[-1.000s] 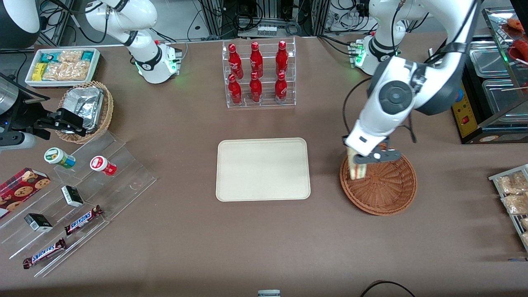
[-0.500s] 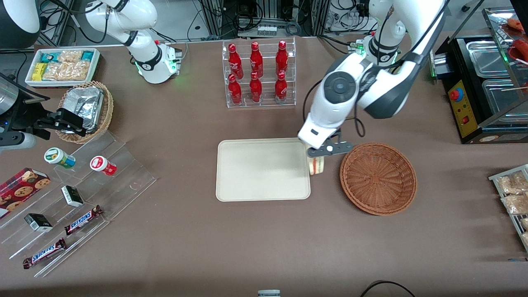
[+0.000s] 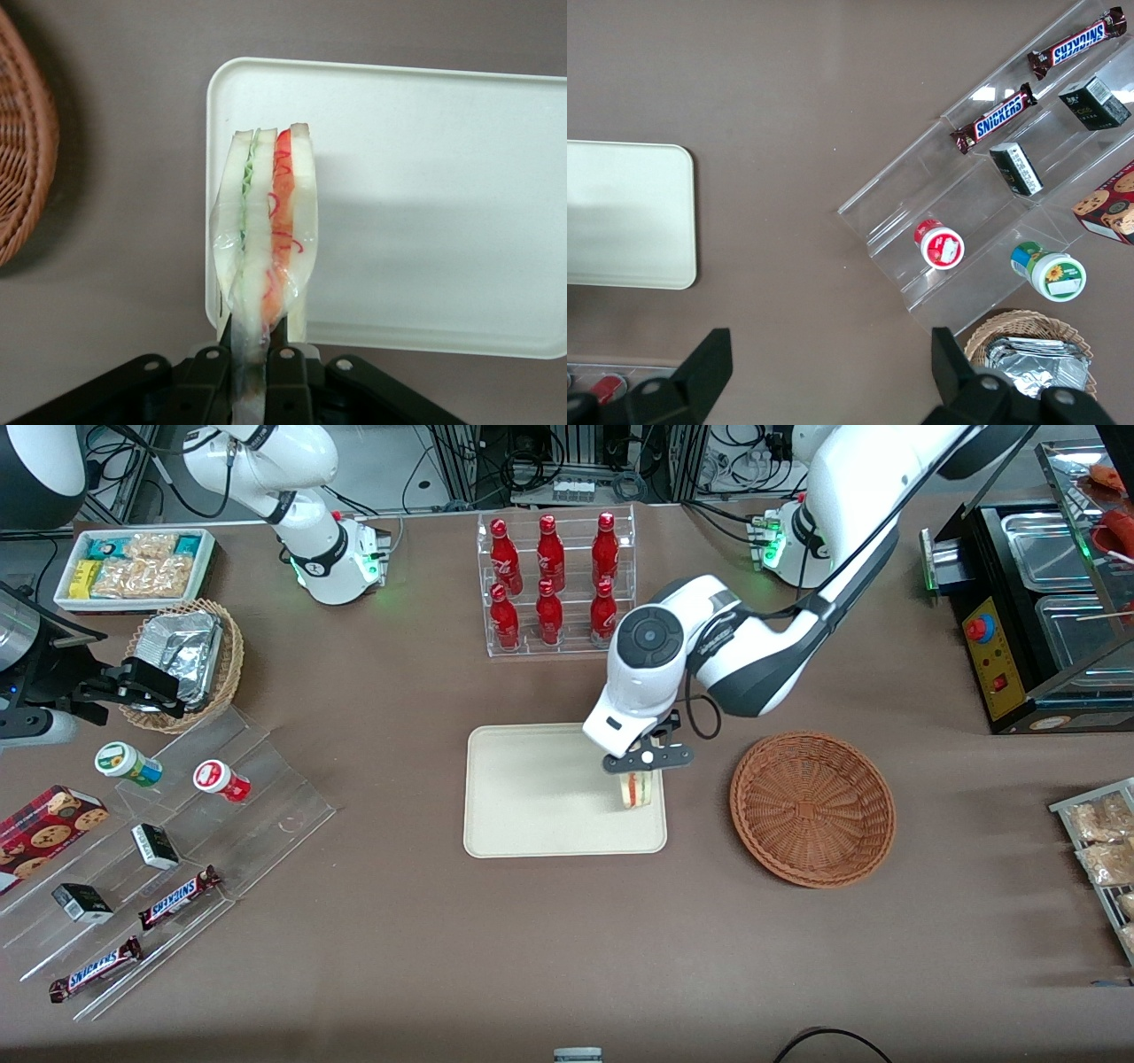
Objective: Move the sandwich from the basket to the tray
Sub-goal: 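Lower the sandwich onto the tray with the left gripper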
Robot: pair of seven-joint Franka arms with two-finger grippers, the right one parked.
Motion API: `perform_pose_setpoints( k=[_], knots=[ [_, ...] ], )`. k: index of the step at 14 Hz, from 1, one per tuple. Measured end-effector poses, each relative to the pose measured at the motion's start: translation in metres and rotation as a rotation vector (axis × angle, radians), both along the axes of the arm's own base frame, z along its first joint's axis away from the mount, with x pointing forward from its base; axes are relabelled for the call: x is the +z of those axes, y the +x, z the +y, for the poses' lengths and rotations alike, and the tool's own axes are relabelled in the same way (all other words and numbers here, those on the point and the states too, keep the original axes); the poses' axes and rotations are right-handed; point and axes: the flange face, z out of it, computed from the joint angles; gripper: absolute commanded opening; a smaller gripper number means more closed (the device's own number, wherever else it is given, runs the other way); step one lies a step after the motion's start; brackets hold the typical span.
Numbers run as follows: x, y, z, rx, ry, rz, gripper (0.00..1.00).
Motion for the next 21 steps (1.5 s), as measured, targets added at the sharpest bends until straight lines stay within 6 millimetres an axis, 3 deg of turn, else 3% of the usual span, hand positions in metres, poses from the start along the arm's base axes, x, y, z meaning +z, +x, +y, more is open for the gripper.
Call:
perform_pose_setpoints(
  k=[7,16,21],
  knots=[
    [-0.031,0.003,-0.024,-0.105,-0.067,0.022,0.00],
    [-0.076,0.009,-0.026,-0.097,-0.045,-0.002,0.00],
    [-0.076,0.011,-0.026,-0.062,-0.051,-0.007,0.00]
  ],
)
